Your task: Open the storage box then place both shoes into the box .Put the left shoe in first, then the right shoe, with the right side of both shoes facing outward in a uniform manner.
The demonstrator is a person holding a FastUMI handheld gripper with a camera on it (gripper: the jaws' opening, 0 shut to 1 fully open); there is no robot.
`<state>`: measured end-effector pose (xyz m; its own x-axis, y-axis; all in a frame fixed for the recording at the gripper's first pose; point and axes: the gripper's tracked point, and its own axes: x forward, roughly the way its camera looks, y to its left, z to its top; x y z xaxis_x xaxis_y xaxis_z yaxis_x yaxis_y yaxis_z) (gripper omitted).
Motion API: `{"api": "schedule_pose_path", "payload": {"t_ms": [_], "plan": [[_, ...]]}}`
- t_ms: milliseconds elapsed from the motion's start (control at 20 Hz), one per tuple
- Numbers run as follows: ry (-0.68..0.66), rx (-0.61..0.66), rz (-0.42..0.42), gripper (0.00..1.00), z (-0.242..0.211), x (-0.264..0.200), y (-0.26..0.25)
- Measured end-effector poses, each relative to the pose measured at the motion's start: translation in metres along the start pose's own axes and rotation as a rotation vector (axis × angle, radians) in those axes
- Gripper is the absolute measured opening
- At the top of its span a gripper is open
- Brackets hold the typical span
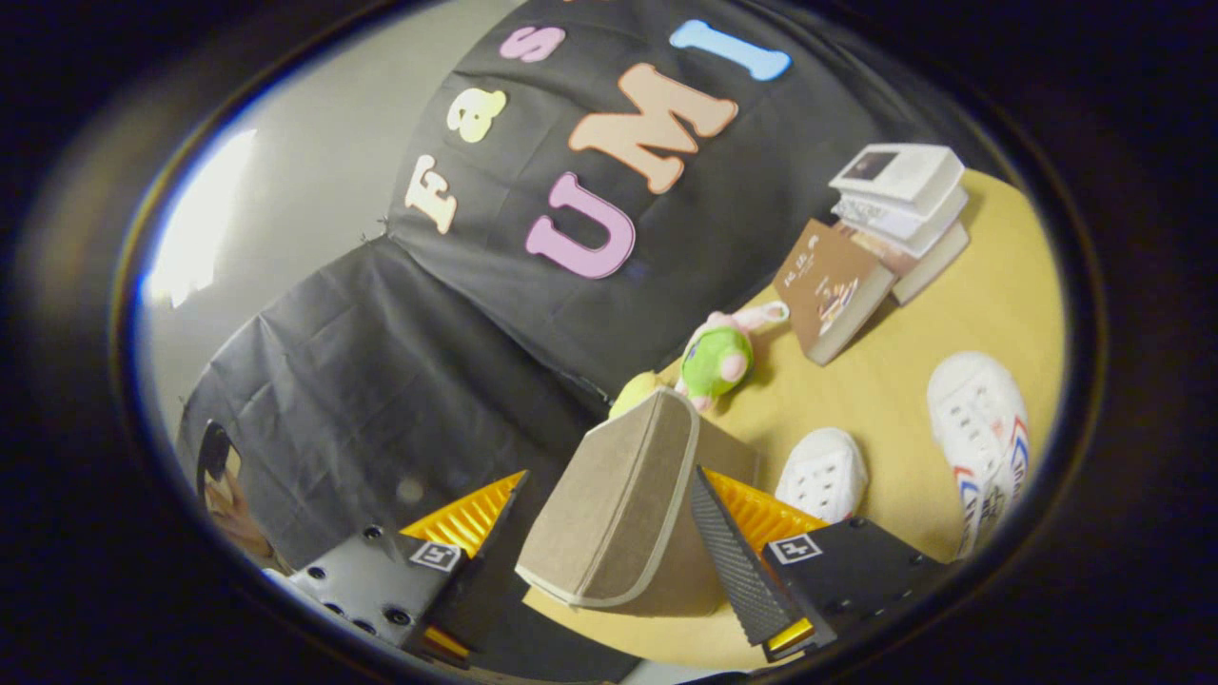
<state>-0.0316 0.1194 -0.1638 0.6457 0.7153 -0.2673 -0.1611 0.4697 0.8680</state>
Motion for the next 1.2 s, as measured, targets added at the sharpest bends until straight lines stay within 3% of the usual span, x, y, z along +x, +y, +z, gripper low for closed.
{"api": "schedule_pose_path", "payload": {"t_ms": [400,700,1200], "plan": [[0.160,0.280,0.101,1.00,-0.040,0.025,-0.011],[0.218,0.421,0.144,1.00,-0.064,0.037,-0.015],[0.255,0.522,0.179,1.00,-0.072,0.047,-0.010]]}}
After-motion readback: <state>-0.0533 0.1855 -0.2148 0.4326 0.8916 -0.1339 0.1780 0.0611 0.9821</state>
